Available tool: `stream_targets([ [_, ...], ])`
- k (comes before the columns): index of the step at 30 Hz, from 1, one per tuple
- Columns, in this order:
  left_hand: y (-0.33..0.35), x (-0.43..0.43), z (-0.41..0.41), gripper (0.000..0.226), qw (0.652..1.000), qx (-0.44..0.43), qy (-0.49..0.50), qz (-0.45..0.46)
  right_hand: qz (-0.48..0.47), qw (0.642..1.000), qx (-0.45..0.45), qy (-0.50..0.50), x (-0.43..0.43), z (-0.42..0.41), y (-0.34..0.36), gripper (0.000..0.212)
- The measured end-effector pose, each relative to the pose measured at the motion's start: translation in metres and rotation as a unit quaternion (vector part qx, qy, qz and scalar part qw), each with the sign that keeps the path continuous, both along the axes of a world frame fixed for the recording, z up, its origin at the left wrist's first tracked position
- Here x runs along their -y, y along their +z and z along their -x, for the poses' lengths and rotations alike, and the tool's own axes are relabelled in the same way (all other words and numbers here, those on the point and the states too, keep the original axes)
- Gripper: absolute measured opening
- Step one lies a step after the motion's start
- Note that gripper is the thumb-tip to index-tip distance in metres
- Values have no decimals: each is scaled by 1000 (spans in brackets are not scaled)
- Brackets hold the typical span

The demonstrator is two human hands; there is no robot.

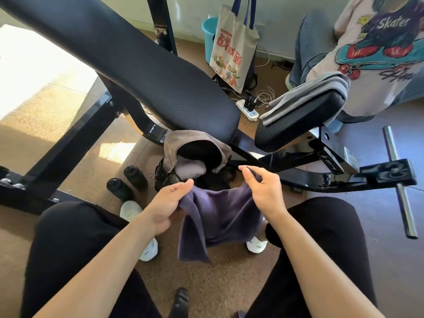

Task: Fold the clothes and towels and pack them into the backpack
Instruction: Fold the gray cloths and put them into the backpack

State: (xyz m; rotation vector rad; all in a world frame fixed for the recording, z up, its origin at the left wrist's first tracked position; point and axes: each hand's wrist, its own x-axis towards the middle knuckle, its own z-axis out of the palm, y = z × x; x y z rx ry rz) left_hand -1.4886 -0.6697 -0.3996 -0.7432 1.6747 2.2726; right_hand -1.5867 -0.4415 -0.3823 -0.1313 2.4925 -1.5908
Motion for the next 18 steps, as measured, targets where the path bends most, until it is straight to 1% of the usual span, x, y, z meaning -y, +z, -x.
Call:
stream_targets([
  [1, 1, -3, -1, 35, 1000, -4, -24, -5, 21, 1000, 11, 19, 5, -5, 0, 21],
  [4, 2, -7, -3, 24, 996, -2, -85, -6, 41, 994, 36, 98, 16, -17, -1, 27],
  [6, 2, -9, -3, 21, 995, 1, -100, -6, 34, 989, 41, 137, 22, -22, 1, 31],
  [7, 3, -12, -3, 20, 995, 5, -100, -8, 32, 988, 37, 144, 24, -23, 1, 30],
  [11, 4, -19, -2, 14, 996, 34, -69, -48, 49, 987, 26, 148, 30, -27, -2, 13],
  [15, 6, -20, 0, 12, 993, 58, -33, -94, 68, 987, -2, 146, 30, -27, -2, 11],
  [18, 9, -22, 3, 11, 991, 87, 1, -102, 76, 987, -31, 138, 31, -30, -3, 12],
])
